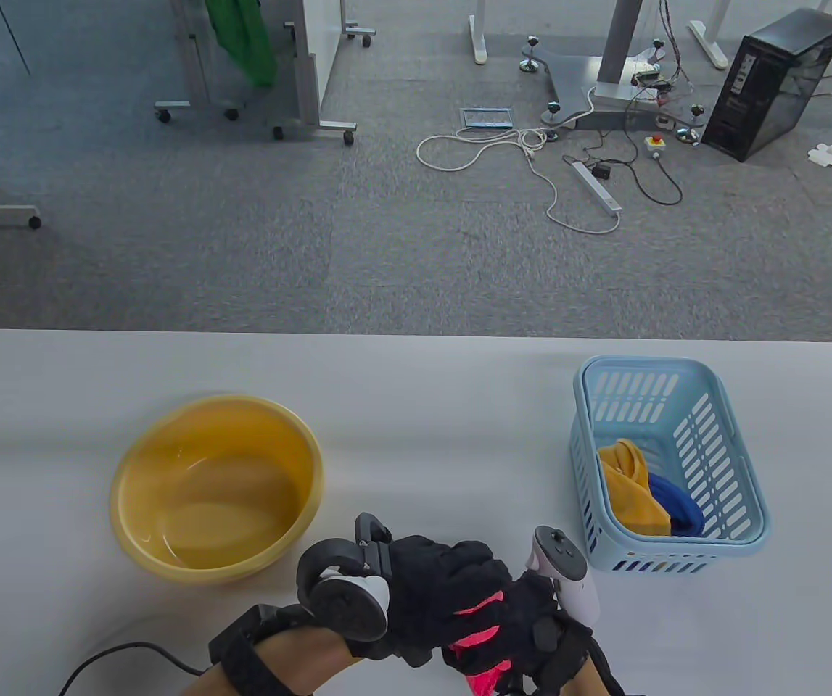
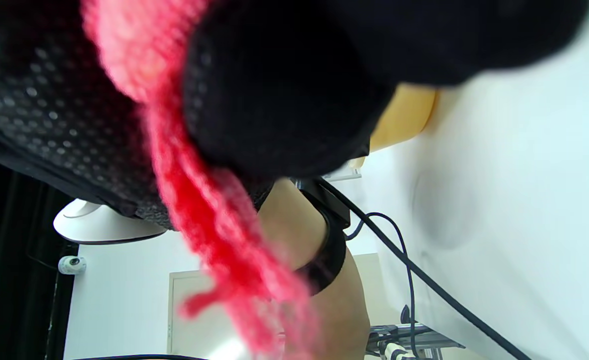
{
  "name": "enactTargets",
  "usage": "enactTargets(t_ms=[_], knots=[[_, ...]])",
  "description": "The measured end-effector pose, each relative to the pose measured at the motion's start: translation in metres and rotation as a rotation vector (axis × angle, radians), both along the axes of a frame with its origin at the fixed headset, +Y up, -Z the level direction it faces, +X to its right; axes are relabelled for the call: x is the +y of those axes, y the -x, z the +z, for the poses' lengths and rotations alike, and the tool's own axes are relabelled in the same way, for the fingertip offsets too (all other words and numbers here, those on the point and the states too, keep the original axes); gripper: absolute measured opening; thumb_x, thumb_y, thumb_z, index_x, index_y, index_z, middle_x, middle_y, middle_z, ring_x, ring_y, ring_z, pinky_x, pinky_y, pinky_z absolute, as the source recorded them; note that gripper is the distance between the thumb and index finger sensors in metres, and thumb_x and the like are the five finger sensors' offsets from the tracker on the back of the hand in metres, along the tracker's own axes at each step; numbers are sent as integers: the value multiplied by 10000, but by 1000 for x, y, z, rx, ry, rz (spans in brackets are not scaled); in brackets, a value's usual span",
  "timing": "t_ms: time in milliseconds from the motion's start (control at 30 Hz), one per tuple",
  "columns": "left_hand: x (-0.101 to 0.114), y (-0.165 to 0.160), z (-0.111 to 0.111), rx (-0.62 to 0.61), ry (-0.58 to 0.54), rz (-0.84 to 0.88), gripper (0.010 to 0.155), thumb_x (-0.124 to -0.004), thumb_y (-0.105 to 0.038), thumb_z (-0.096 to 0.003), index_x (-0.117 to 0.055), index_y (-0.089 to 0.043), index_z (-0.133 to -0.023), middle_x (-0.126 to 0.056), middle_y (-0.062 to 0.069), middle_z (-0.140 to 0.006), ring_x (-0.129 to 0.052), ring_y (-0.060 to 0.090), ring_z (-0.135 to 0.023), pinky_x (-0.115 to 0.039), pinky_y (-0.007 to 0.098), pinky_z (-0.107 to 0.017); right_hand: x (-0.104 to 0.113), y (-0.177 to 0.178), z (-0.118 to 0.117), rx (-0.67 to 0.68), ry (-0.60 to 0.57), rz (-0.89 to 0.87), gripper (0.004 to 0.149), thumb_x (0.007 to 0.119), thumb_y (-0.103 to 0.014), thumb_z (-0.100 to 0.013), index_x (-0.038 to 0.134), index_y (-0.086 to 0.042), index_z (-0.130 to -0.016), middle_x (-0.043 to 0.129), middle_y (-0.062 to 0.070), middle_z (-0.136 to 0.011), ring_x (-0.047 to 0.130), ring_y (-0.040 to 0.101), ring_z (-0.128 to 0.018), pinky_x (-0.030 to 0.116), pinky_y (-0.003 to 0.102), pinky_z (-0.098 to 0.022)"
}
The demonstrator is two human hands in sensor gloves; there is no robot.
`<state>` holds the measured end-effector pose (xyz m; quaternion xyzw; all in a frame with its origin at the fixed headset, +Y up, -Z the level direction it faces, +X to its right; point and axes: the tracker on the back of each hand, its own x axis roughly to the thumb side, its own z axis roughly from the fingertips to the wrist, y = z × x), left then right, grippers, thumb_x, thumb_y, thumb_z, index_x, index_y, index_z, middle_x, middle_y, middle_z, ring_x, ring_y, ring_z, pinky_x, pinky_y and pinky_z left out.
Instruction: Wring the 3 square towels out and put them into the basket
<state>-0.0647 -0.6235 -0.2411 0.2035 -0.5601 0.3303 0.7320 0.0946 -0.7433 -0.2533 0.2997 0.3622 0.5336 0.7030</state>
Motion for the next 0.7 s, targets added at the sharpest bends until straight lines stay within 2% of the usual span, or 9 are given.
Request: enactTargets(t_ms=[133, 300, 400, 467, 700], knots=[[3, 1, 4, -22, -31, 16, 499, -803, -527, -517, -907, -112, -774, -956, 198, -645, -980, 273, -13, -796, 294, 53, 1, 4, 2, 33, 3, -20, 777, 1122, -396, -293, 841, 113, -809, 992, 154, -497, 1018, 210, -120, 901, 268, -49], [5, -1, 1, -22, -11, -30, 504, -802, -531, -520, -910, -109, -775, -959, 199, -646, -983, 276, -17, -797, 297, 50, -6, 8, 3, 53, 47, -70, 778, 1121, -401, -292, 821, 83, -823, 996, 149, -489, 1017, 206, -113, 901, 264, -43], [8, -2, -1, -41, 18, -48, 507, -800, -533, -526, -911, -107, -777, -960, 203, -646, -982, 276, -19, -796, 299, 48, -8, 12, 4, 80, 72, -112, 763, 1119, -404, -294, 807, 45, -825, 995, 145, -486, 1018, 201, -112, 903, 261, -41], [9, -2, 0, -33, -3, -43, 507, -797, -536, -527, -913, -109, -775, -963, 200, -645, -983, 273, -18, -797, 297, 48, -7, 14, 4, 81, 71, -117, 742, 1119, -405, -292, 807, 14, -819, 996, 143, -482, 1019, 200, -110, 903, 261, -41], [3, 2, -1, -50, 4, -18, 494, -796, -535, -530, -914, -118, -767, -966, 188, -643, -987, 281, -29, -801, 308, 40, -11, 15, 5, 85, 78, -100, 733, 1119, -403, -295, 804, 0, -820, 993, 145, -487, 1018, 203, -114, 903, 263, -44]])
